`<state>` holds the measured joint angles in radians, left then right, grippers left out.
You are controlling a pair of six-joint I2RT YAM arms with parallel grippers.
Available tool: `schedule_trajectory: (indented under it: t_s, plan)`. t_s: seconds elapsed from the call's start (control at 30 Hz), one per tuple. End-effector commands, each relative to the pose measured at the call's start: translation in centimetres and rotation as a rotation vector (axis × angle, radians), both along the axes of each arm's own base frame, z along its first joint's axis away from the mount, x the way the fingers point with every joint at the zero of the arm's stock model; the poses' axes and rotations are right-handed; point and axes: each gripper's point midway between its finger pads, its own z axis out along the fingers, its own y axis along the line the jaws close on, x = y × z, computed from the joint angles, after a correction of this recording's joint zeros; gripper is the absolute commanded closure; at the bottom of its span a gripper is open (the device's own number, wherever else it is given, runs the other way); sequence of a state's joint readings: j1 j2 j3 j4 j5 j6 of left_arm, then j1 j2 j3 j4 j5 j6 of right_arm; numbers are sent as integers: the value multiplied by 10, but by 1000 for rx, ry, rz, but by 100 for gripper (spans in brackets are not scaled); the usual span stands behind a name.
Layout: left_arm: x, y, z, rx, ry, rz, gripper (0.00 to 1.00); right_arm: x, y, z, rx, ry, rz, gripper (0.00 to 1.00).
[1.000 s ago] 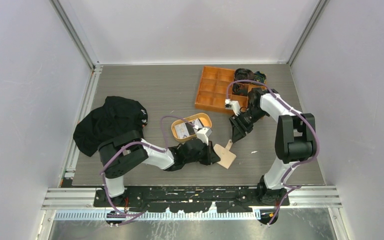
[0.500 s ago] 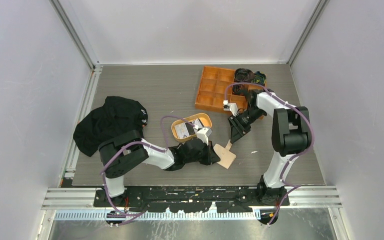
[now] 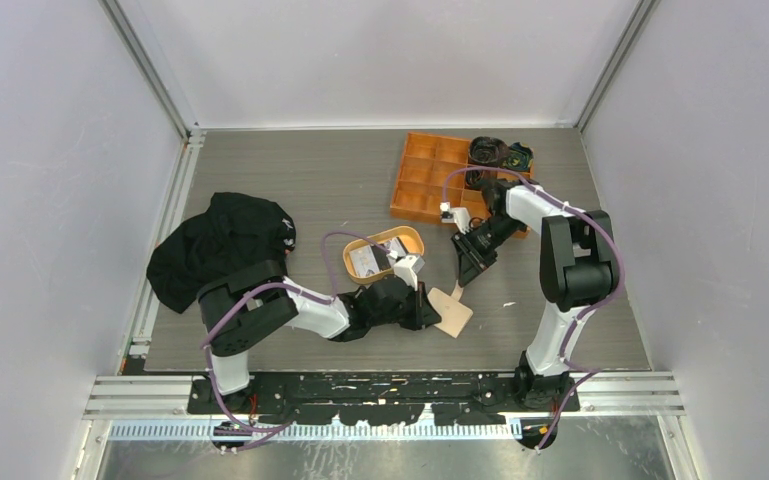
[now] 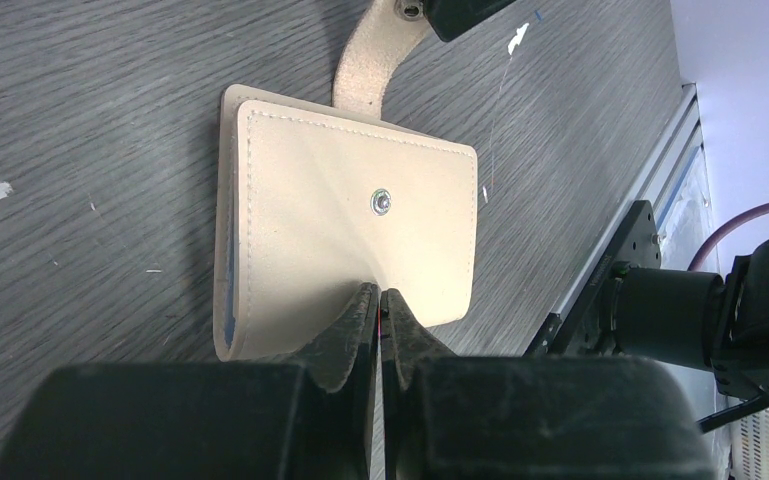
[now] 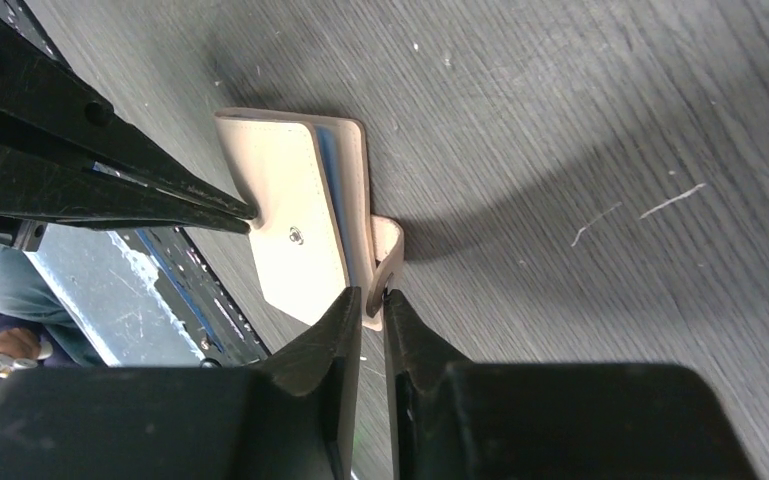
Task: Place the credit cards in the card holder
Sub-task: Close the card holder at the center of the board.
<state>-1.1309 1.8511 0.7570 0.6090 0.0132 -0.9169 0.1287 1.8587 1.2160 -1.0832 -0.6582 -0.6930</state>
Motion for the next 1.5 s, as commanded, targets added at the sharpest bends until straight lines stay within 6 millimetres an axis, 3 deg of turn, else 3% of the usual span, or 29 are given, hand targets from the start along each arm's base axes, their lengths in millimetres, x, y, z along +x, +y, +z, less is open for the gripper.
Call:
schedule_trajectory:
  t_s: [0.0, 0.3, 0.4, 0.67, 1.0, 1.47]
  plan:
    - [-2, -3, -3, 11, 15, -17, 95, 13, 1, 5, -9, -37, -23, 81]
    - [-3, -4, -3, 7, 21, -16, 95, 20, -2, 10, -27, -106, -38, 93]
    - [-2, -4, -2, 1, 30, -11, 95, 13, 2, 22, 24, -156, -3, 99]
    - [-2, -6, 2, -51, 57, 14, 97, -12, 10, 43, 127, -262, 140, 99]
    - [-3, -15, 6, -143, 98, 9, 99, -39, 14, 23, 65, -398, 357, 99]
    - [-5, -17, 7, -176, 114, -4, 100, -38, 12, 8, -74, -543, 456, 99]
